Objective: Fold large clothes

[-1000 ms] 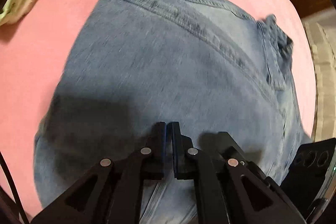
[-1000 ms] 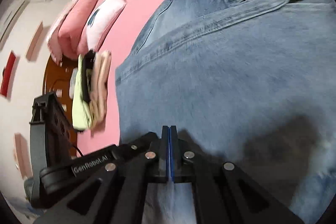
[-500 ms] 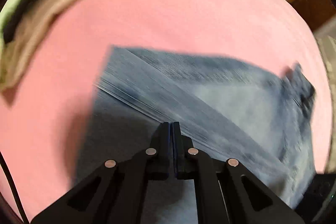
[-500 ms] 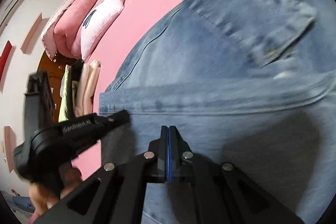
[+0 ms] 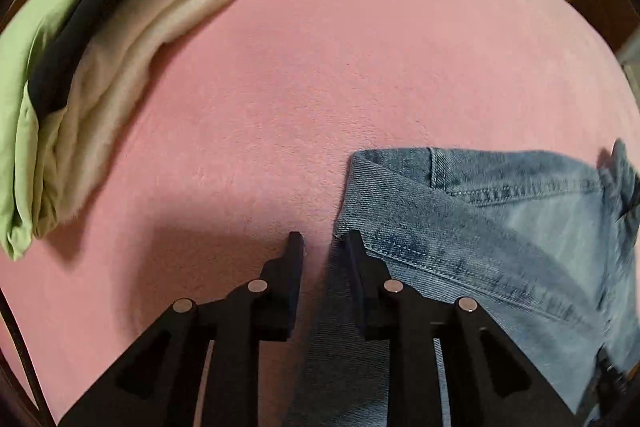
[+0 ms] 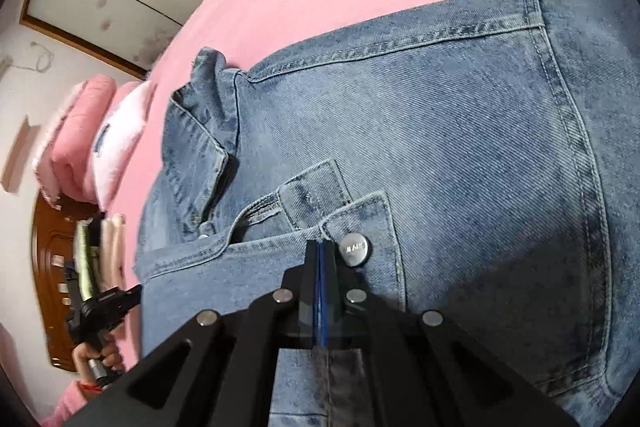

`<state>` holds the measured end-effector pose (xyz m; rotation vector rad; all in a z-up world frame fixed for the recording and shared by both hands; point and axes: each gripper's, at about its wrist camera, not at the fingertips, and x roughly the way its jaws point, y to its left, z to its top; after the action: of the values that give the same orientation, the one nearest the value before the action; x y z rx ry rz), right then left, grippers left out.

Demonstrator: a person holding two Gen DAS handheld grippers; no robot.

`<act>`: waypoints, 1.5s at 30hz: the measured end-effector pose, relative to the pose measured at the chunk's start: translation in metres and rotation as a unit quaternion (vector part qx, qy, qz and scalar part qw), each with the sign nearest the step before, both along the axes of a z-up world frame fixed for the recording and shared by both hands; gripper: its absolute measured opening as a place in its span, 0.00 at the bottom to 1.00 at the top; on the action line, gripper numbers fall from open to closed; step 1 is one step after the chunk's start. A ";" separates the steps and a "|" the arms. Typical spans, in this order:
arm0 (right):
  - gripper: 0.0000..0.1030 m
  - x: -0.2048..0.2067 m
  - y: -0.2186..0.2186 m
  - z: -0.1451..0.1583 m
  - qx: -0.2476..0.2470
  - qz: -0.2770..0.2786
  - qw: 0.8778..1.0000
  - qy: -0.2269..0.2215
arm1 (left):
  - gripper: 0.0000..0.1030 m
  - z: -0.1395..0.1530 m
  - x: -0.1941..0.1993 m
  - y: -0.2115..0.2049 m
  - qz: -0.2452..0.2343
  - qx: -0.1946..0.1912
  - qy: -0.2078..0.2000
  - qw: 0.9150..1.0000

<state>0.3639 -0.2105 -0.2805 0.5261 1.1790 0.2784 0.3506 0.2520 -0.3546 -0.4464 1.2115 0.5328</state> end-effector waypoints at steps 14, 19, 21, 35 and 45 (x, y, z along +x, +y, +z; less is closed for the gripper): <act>0.04 -0.015 0.015 0.016 -0.010 -0.074 0.997 0.018 | 0.19 0.025 -0.044 -0.055 -0.025 0.033 -0.008 0.999; 0.04 -0.043 0.062 0.028 -0.005 -0.005 1.000 0.024 | 0.19 0.024 -0.090 -0.087 -0.032 0.008 0.008 0.999; 0.04 -0.060 0.075 0.029 -0.007 0.010 1.000 0.023 | 0.19 0.019 -0.116 -0.096 -0.024 -0.010 0.008 1.000; 0.70 -0.178 0.134 0.040 -0.044 0.003 0.996 0.080 | 0.57 0.042 -0.201 -0.146 -0.129 -0.003 0.114 0.985; 0.71 -0.237 0.093 0.065 -0.110 -0.137 0.978 0.109 | 0.85 0.050 -0.275 -0.198 -0.203 -0.040 0.179 0.962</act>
<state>0.1269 -0.1179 -0.2159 0.5255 1.3130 -0.1505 0.0759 0.0544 -0.3041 -0.1590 1.6290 0.2126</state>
